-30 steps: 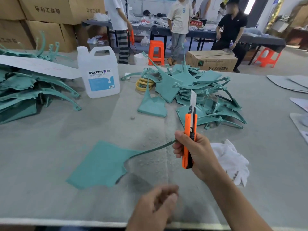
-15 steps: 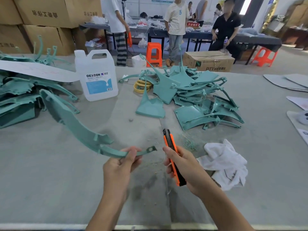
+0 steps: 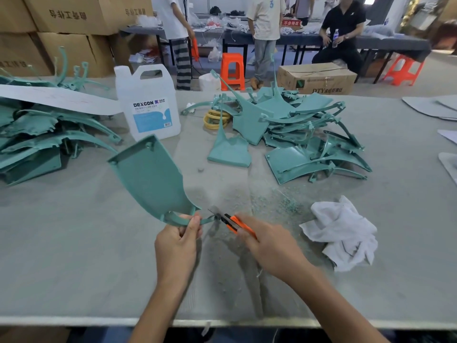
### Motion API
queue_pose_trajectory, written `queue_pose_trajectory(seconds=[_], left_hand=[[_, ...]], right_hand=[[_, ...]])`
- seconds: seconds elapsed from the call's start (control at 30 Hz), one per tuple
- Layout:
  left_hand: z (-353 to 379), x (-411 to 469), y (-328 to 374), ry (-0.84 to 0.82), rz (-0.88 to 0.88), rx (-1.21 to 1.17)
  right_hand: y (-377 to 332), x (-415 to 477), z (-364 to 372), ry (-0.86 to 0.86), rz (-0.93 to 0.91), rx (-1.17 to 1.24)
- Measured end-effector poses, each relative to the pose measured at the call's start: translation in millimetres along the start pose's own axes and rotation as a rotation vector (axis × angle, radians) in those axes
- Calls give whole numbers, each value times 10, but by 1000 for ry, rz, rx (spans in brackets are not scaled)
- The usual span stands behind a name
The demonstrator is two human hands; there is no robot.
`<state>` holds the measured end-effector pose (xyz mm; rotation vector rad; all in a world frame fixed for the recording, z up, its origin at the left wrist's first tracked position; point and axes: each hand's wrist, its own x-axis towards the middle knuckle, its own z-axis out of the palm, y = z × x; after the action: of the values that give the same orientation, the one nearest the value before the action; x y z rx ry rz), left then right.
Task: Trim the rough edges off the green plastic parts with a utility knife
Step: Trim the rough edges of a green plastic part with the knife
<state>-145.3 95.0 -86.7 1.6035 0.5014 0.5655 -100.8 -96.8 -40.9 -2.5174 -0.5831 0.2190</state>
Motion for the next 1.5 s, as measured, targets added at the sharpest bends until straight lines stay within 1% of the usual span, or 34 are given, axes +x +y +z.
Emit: queue_pose_trajectory(seconds=[0.1,0.17,0.23,0.33,0.53,0.7,0.77,0.97,1.1,1.2,1.3,1.4,1.5], left_hand=[[-1,-9,5,10,4,18],[-1,-1,6,15,-2,17],[-4,3,-2,20,-5,17],[-7,-11,9,21,9,41],[-5,-46,48,20,-6,-7],[4,-23,7,20,3,30],[3,-15,-6,16,-3,24],[3,-60,18,14,18,18],[9,-47,-7,24,13,2],[3,-31,-31,21,22,9],[5,-32,-55,17,18,-11],[34,-11,-64,10,3,-77],[146,120,-8,21,0,-125]], right_hand=[[52,54,11,16,55,-98],[71,60,-12,53,54,-66],[57,36,-18,72,12,-15],[-7,11,14,27,-18,-17],[6,147,-11,-11,47,-139],[-2,70,-24,44,21,-56],[-25,53,16,27,13,-40],[78,123,-46,-1,103,-145],[43,97,-55,52,48,-91],[6,48,7,28,50,-48],[59,92,-44,-5,110,-137],[47,124,-145,-35,118,-150],[-29,177,-220,-38,122,-59]])
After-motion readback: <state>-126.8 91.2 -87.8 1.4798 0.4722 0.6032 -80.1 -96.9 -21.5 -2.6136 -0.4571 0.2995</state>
